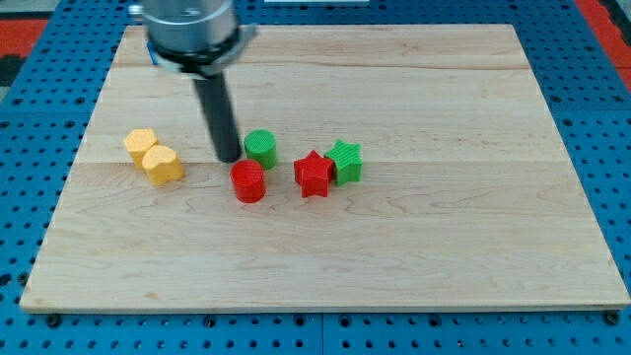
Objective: Separate the yellow blocks from each other
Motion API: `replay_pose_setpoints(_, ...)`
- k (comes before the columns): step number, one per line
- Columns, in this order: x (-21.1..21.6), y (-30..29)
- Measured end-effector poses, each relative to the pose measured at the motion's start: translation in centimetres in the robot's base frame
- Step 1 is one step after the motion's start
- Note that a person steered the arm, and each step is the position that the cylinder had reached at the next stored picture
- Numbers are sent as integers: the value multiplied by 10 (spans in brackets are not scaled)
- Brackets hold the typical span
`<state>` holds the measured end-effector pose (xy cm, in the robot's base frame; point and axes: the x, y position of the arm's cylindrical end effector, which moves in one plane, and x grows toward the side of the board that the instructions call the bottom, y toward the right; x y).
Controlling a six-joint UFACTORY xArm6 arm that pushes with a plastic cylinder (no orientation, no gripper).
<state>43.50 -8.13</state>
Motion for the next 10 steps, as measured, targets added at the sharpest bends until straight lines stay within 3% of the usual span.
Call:
replay_pose_setpoints(1,-1,27)
replay_pose_setpoints(2,-2,-36)
replay_pose_setpoints(3,-33,-34)
replay_pose_setpoints(4,-59,-104)
replay_pose_setpoints(5,-45,-198)
replay_pose_setpoints(6,14,-200)
replay_pose_setpoints(8,17,-77)
replay_pose_setpoints(9,15,-71)
replay_pose_setpoints(10,43,-97)
